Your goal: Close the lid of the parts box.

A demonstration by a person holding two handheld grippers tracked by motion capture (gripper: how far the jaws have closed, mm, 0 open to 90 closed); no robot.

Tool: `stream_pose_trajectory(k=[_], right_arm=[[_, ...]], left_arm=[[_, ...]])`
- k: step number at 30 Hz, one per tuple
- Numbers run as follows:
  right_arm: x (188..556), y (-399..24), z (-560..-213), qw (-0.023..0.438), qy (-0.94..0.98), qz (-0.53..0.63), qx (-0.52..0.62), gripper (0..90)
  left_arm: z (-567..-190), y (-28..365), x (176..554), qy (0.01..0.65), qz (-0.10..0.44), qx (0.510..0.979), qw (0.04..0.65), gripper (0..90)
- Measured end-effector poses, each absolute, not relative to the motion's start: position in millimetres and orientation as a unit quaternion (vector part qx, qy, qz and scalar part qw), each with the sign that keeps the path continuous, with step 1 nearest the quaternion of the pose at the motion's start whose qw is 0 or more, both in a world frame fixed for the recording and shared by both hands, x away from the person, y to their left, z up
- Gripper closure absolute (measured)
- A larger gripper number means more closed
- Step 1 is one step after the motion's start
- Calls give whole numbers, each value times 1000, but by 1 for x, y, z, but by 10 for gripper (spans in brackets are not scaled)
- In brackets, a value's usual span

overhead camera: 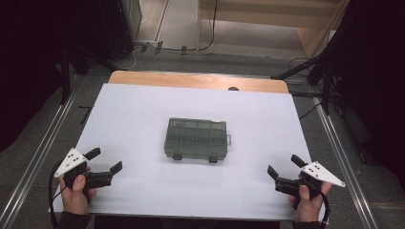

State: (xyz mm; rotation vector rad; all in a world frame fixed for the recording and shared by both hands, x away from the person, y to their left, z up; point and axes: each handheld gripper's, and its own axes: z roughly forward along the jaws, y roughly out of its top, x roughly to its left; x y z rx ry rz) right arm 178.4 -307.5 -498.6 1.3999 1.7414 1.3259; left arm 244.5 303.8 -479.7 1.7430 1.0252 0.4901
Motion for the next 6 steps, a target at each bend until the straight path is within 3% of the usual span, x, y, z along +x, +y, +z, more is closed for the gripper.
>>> stream_pose_trajectory(k=[6], right_arm=[[178,-308,-499,273,645,489,519,4]], left_arm=[[-478,301,246,418,204,725,507,0]])
